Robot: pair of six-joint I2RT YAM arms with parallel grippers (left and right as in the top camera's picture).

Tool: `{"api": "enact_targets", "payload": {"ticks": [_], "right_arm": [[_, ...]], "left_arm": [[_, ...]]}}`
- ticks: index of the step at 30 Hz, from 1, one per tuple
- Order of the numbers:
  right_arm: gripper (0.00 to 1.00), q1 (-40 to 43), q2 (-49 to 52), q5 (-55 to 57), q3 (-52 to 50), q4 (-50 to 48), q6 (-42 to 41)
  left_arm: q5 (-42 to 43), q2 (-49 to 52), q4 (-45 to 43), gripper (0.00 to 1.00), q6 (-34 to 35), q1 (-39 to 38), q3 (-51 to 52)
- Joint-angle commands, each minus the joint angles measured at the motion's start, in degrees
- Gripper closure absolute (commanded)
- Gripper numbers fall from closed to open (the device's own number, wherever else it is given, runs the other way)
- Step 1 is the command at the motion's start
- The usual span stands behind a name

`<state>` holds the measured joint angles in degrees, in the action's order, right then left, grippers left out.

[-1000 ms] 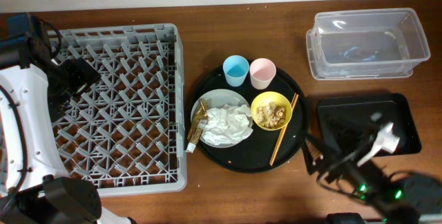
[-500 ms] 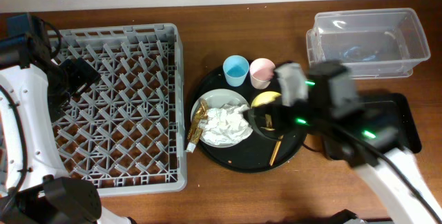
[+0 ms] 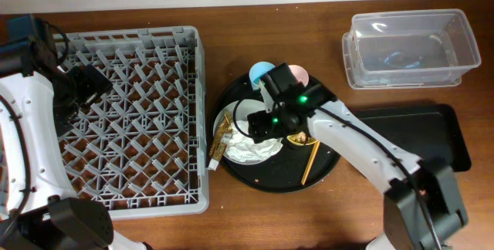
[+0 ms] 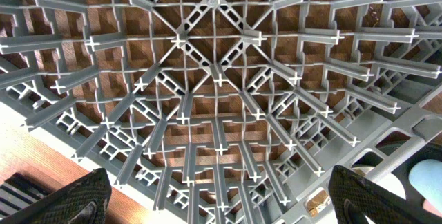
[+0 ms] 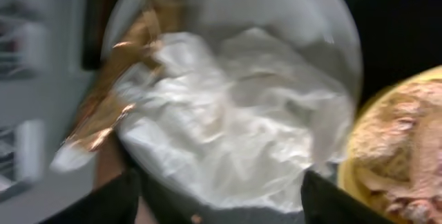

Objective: Sort waste into correct bins and load items into the dishwasher rack
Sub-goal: 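Move the right gripper to the white tissue on the white plate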

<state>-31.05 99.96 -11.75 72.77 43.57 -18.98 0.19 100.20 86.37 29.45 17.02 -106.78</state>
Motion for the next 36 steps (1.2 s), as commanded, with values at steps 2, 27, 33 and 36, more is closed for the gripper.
{"api": "enact_targets", "payload": {"ticks": [2, 27, 33, 36], "right_arm": [[0.42, -2.9, 2.5, 11.3, 0.5, -1.1, -9.8], [0.96, -6.5, 8.9, 19.6, -1.4, -3.1, -16.0], [0.96, -6.4, 4.3, 18.5, -0.2, -1.2, -15.5], [0.96, -6.4, -0.4, 18.5, 1.6, 1.9, -15.4]], "left_arm": [[-0.4, -0.3, 0.0, 0.01, 0.3, 0.0, -1.0], [-0.4, -0.3, 0.0, 0.01, 0.3, 0.0, -1.0], [-0.4, -0.3, 0.0, 0.01, 0.3, 0.0, -1.0], [-0.4, -0.3, 0.0, 0.01, 0.3, 0.0, -1.0]]}}
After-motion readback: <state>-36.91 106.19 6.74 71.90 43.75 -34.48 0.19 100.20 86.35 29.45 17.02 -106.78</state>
